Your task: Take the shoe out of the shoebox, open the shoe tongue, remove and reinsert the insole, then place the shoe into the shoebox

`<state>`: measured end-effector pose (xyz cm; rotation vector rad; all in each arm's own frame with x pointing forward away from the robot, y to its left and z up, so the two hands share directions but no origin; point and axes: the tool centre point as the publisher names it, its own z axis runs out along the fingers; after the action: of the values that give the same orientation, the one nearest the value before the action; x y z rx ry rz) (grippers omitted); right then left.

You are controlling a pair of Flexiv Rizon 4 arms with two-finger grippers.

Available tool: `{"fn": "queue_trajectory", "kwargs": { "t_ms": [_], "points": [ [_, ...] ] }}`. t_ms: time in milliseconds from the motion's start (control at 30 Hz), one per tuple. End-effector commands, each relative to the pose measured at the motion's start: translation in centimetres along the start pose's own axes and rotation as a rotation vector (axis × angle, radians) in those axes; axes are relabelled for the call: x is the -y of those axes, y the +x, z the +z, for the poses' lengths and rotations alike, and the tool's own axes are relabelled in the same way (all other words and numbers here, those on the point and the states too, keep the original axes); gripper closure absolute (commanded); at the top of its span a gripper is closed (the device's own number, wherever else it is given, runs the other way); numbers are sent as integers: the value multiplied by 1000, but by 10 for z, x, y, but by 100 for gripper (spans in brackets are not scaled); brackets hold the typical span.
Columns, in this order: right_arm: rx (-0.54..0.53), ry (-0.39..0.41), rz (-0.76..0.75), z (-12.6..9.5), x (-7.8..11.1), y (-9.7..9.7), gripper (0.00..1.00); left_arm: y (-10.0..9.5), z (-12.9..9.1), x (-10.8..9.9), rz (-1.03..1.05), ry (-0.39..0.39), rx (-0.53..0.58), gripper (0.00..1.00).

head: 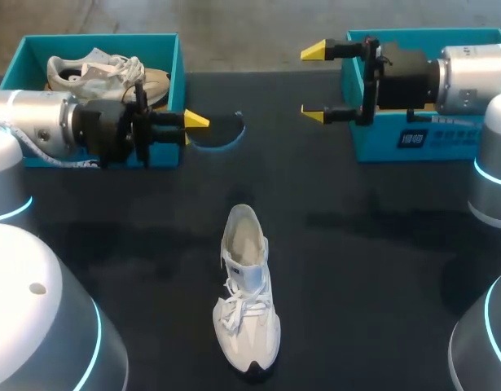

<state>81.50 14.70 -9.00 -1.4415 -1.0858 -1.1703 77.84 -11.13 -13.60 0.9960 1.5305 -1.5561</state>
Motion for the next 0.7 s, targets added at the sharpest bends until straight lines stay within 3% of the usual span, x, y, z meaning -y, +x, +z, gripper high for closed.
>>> {"fn": "queue_trajectory", "kwargs": {
  "t_ms": [33,167,300,700],
  "points": [
    [4,0,0,0,0,0,0,0,2,-1,-352,-3,-30,100],
    [4,0,0,0,0,0,0,9,4,-1,-620,-33,-70,100],
    [4,0,0,0,0,0,0,11,3,-3,-872,-14,-53,100],
    [4,0,0,0,0,0,0,-15,-11,-5,-1347,28,44,100]
  ]
}}
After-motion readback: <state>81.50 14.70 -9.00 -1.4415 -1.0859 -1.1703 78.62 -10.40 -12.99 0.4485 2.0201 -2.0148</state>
